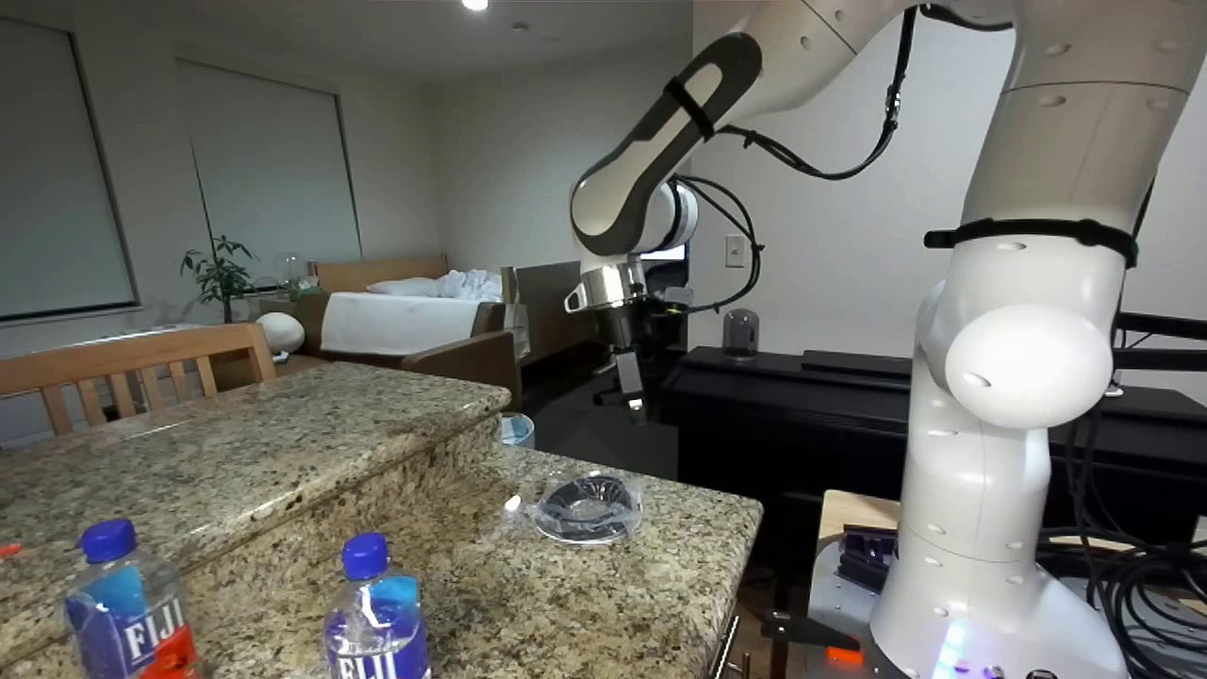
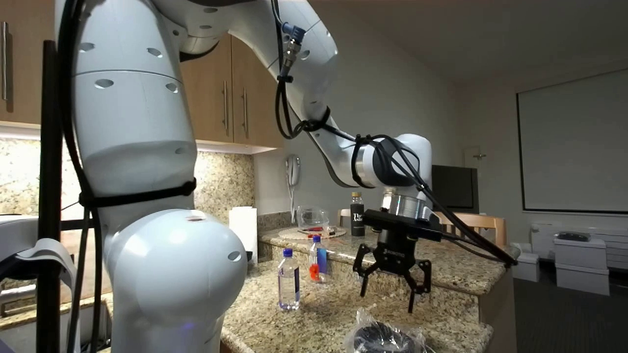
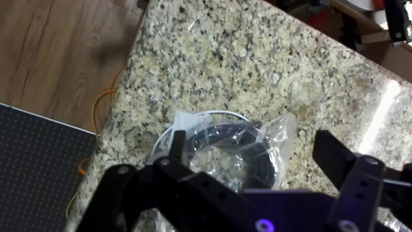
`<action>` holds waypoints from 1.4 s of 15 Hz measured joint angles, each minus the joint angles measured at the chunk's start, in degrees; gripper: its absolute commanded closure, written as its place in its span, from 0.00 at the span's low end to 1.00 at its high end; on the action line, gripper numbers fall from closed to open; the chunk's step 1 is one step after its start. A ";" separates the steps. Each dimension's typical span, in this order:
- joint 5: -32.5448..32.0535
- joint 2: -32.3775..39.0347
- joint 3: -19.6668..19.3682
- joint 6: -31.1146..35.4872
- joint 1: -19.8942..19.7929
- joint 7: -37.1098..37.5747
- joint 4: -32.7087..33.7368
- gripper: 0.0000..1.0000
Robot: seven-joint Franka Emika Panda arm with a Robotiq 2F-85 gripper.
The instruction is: Move the bottle and the black cable to the left on the counter
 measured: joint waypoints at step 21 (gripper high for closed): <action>-1.78 10.78 2.57 15.18 -1.80 0.96 -2.01 0.00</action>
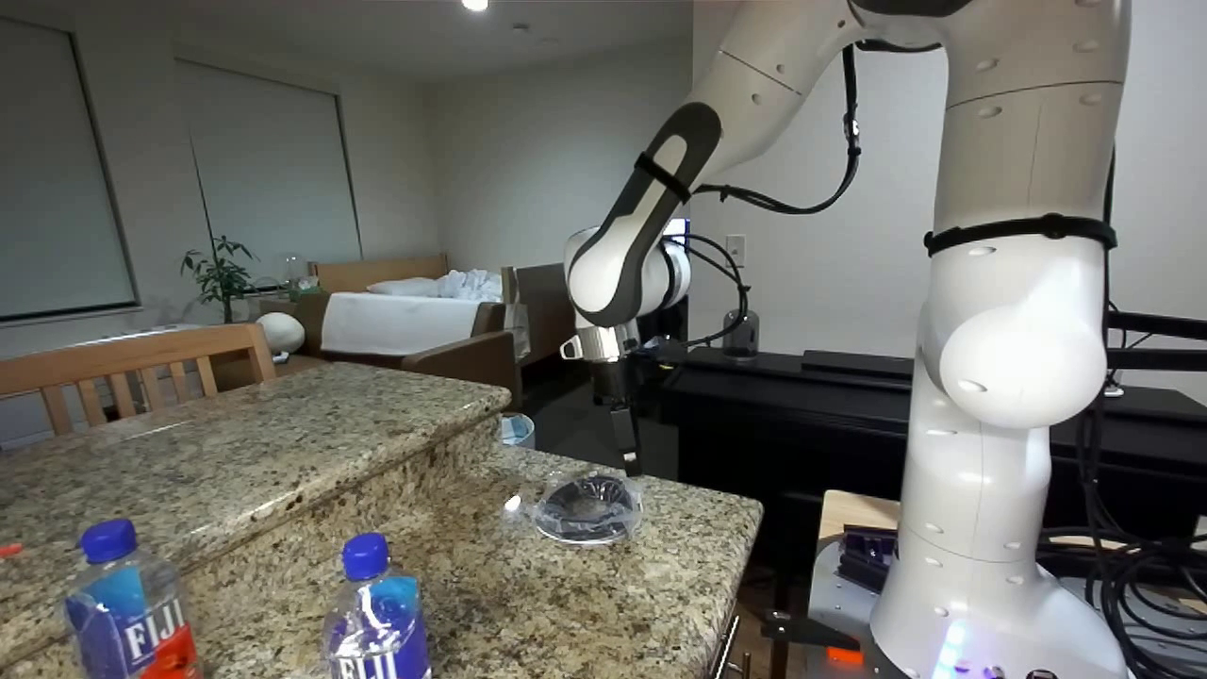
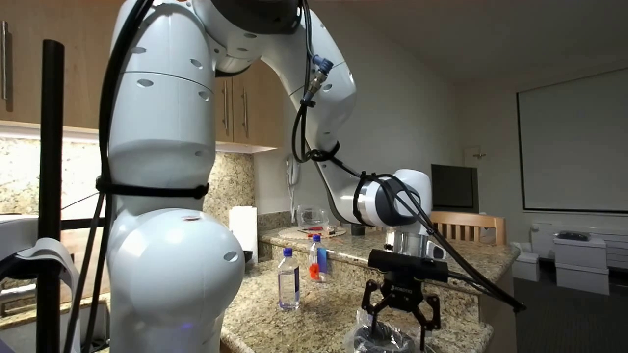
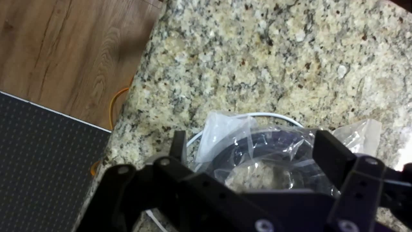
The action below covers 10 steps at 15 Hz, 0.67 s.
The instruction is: Move the bottle and the black cable to the left on the counter
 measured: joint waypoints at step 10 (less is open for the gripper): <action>0.16 7.74 3.11 7.60 0.02 1.52 1.12 0.58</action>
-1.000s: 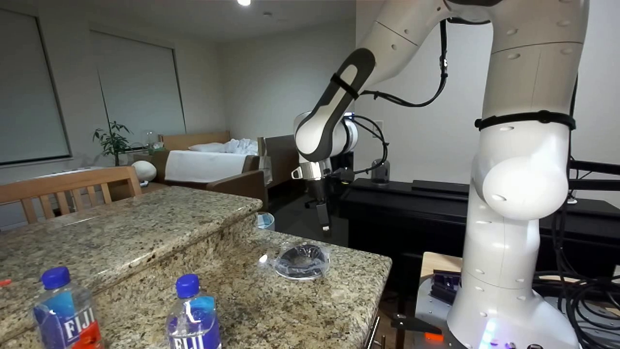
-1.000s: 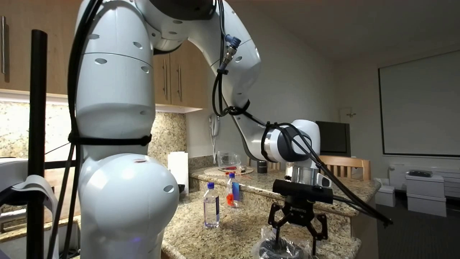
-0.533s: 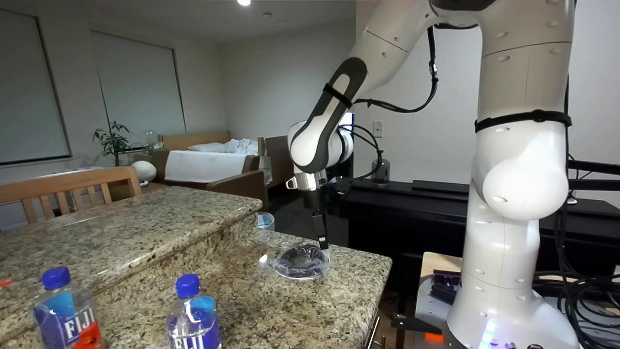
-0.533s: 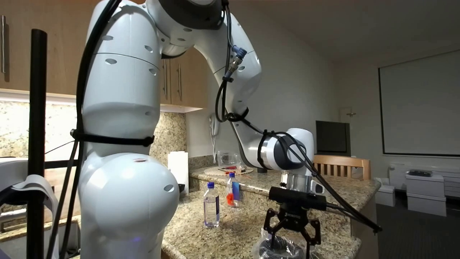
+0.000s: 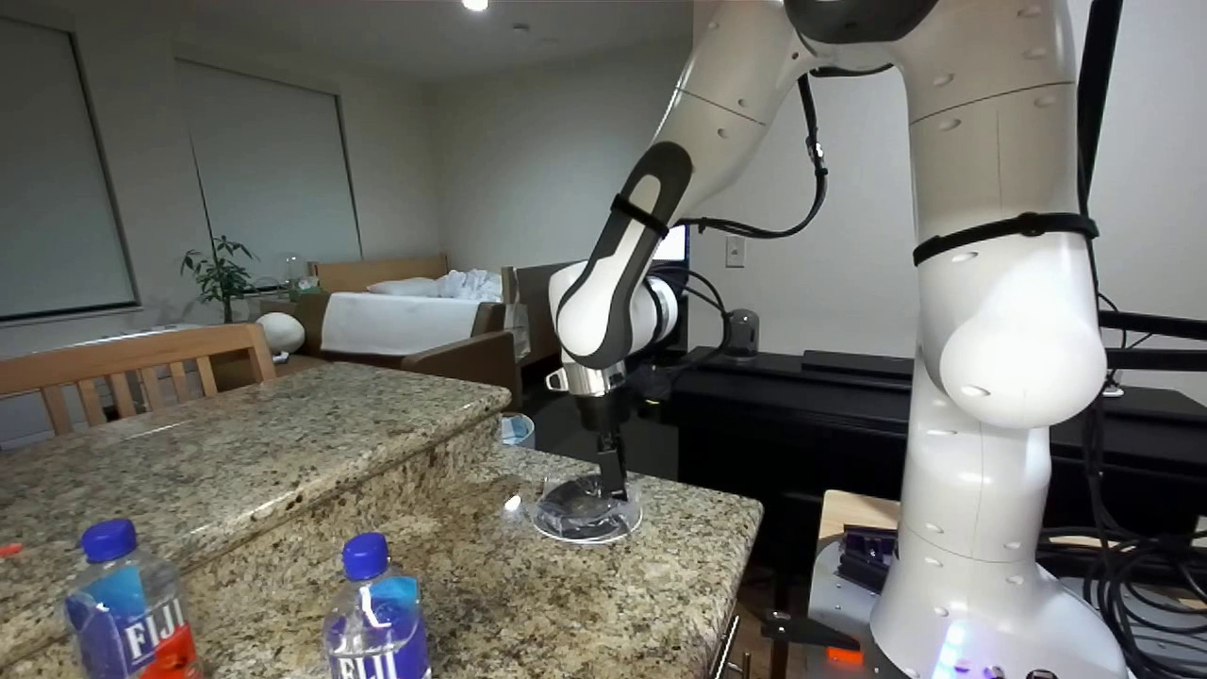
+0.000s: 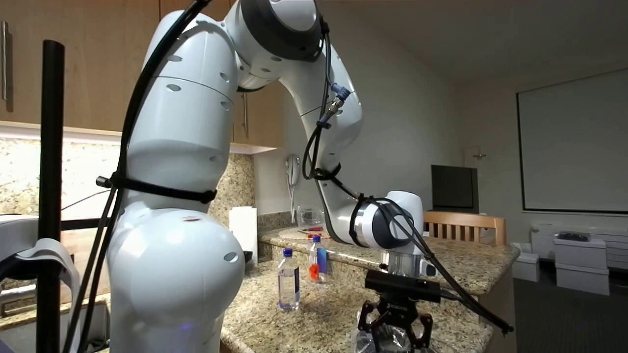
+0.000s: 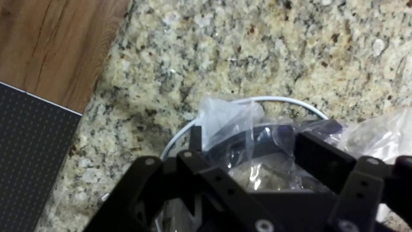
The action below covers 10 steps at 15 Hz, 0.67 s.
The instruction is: Move the bottle and the black cable to the left on the counter
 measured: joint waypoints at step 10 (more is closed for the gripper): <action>-0.15 1.63 0.50 0.00 -0.17 0.01 2.48 0.92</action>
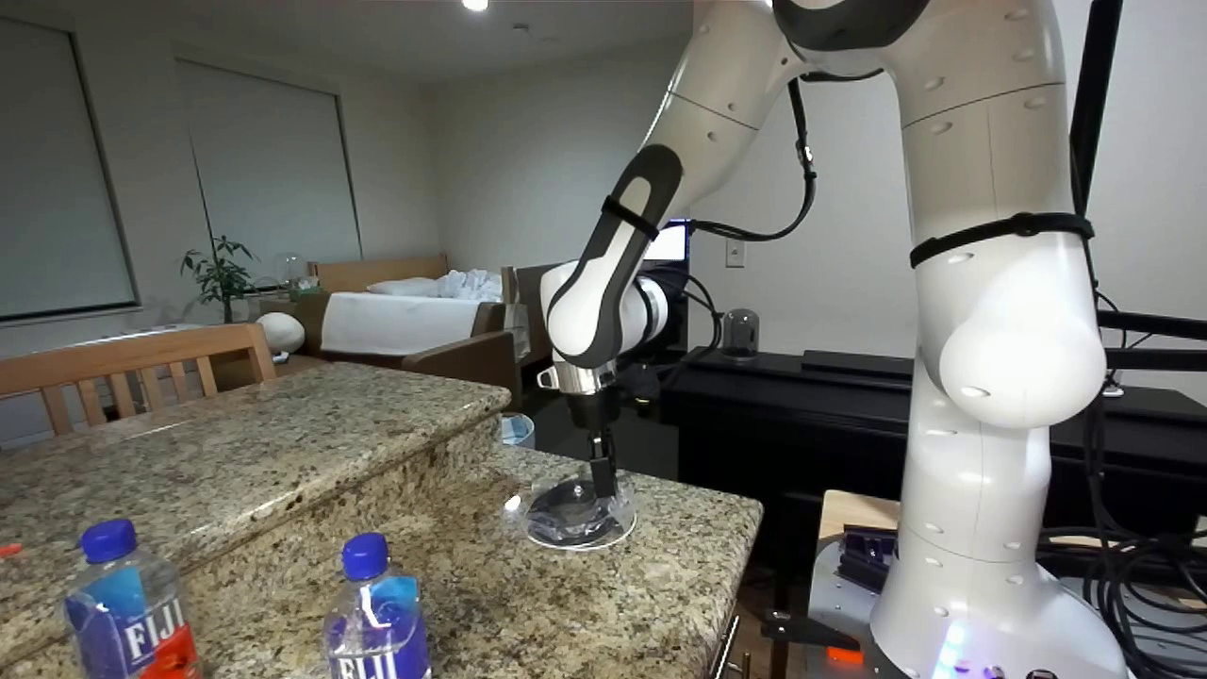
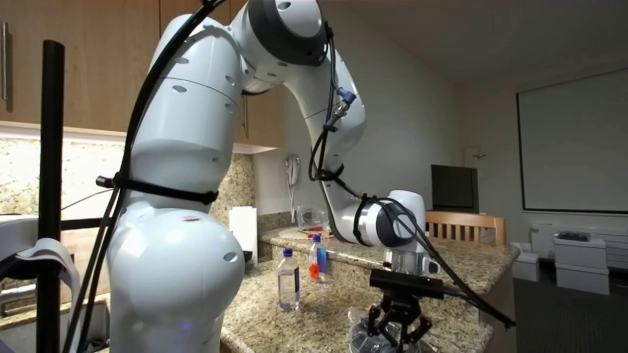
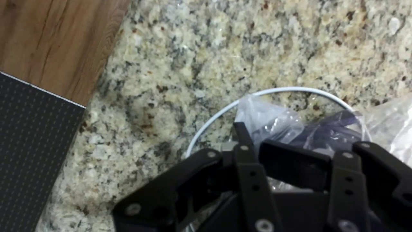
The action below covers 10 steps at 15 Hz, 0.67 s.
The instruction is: Move the bottle and the black cable to the left on the counter
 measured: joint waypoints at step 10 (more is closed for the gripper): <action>-1.24 -1.60 1.60 -0.32 0.30 2.16 0.46 0.91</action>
